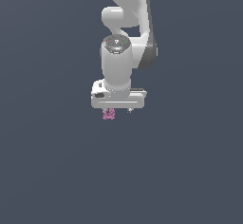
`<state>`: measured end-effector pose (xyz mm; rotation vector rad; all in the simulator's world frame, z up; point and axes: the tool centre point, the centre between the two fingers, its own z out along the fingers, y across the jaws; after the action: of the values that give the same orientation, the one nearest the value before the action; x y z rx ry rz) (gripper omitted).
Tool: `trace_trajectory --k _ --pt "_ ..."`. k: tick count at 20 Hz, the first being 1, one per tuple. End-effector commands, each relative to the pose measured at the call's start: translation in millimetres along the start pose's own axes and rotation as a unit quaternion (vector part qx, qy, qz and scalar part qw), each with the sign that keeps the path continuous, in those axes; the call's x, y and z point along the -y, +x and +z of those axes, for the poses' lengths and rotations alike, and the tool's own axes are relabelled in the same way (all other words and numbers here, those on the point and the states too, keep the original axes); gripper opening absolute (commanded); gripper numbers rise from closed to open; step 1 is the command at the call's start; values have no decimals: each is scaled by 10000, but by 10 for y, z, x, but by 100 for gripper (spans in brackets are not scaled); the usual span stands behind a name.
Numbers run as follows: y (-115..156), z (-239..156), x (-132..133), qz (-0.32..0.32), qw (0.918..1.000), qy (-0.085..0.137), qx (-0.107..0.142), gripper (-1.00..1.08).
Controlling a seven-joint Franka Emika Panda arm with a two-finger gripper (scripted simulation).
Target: Pick up the object and move it to a goal position.
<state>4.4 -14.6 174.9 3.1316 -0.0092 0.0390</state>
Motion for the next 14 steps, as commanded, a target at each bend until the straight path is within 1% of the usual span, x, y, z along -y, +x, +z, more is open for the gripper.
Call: trace_trajectory --k 1,4,9,14 --pt "0 0 0 0 10000 0 0 100" --pt "-8 -7 -71 23 10000 -14 2 100" --pt "-36 -48 -339 116 9999 -68 10 100" --pt "-42 -42 -343 115 9999 -68 11 100"
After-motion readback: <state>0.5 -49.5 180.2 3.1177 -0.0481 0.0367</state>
